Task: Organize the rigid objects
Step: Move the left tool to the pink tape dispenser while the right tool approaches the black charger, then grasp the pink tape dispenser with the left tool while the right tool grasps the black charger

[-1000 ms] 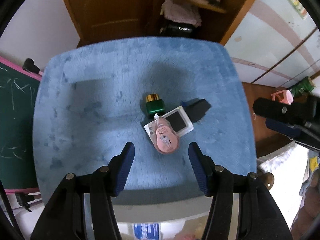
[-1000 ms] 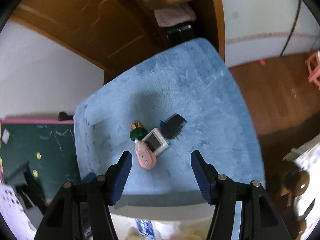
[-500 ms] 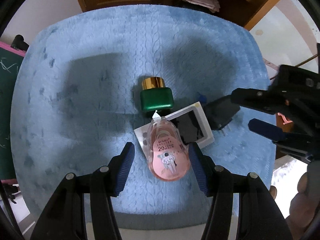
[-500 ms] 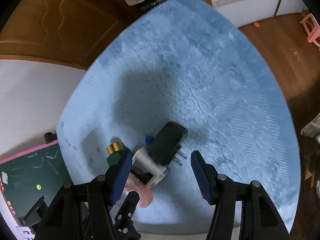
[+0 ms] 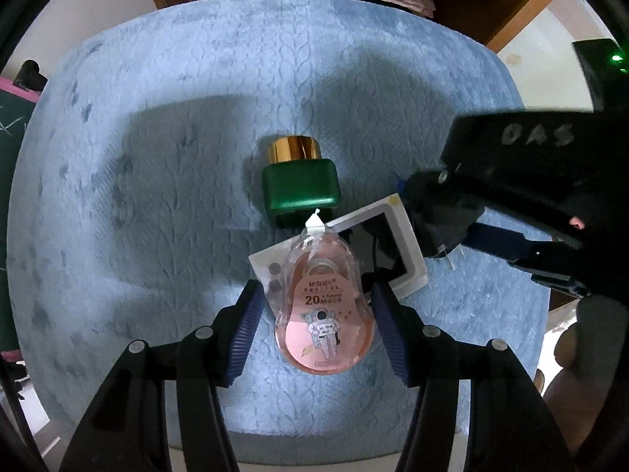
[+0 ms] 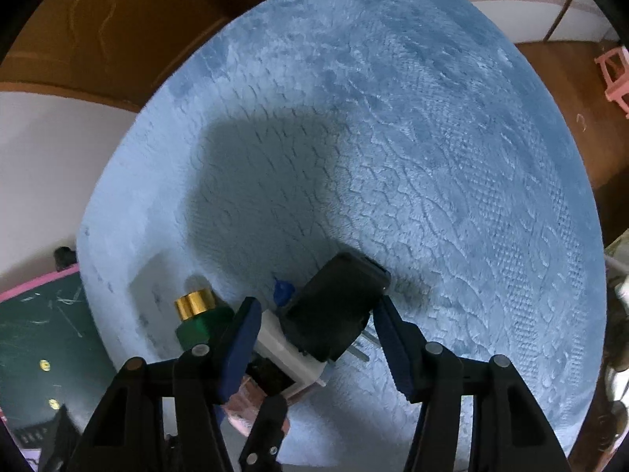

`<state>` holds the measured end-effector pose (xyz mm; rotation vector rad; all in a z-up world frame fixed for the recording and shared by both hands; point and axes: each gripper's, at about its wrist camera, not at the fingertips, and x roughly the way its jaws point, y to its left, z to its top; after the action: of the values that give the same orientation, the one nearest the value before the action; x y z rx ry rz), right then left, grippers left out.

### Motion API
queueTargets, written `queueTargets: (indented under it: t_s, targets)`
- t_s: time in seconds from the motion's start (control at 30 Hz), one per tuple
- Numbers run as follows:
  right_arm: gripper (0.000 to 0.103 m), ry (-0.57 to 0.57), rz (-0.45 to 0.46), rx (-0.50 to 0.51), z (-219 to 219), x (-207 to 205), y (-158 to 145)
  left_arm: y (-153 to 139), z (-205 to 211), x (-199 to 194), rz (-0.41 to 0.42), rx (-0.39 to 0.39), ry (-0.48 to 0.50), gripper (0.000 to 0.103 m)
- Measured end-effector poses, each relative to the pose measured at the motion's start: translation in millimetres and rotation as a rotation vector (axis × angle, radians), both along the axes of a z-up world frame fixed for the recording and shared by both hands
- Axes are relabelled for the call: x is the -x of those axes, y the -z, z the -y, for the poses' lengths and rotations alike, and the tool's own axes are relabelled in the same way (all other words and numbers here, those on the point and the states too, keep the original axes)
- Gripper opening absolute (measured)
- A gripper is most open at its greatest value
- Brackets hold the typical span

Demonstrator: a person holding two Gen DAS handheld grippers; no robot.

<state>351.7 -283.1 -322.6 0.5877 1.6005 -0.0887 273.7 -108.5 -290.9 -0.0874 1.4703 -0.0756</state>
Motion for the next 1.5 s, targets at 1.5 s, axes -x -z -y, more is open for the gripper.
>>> queueTargets:
  t_s: [1.5]
  targets:
    - [0.048,-0.135,0.034,0.055,-2,61,-31,-51,-33,16,-0.005,0.106,-0.030,0.053]
